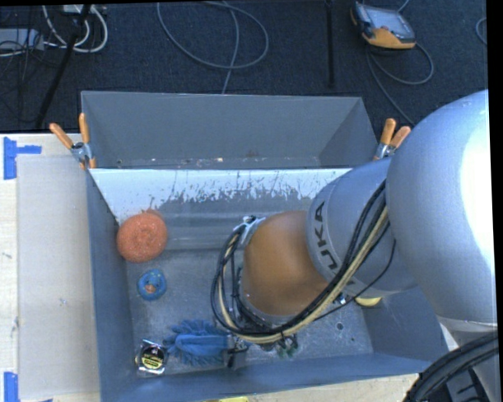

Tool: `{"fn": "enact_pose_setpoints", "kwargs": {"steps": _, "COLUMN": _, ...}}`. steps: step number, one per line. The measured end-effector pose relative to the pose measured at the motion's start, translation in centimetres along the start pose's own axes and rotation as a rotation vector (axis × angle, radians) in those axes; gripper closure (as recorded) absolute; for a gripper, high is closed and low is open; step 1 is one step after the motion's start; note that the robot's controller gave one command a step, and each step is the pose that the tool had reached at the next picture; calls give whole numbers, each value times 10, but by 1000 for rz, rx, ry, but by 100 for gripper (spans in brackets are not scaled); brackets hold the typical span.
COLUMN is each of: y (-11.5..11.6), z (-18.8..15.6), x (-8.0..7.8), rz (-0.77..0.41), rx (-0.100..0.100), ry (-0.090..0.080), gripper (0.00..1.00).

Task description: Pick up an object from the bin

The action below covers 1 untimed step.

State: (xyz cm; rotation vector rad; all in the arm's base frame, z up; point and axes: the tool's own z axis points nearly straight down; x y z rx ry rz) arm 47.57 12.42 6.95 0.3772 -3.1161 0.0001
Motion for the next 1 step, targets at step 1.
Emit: {"fn": "enact_pose_setpoints", "kwargs": {"steps": 1, "y": -4, "z": -60, "x": -4, "rz": -5, "rx": 0, "ry": 5, "gripper": 100}}
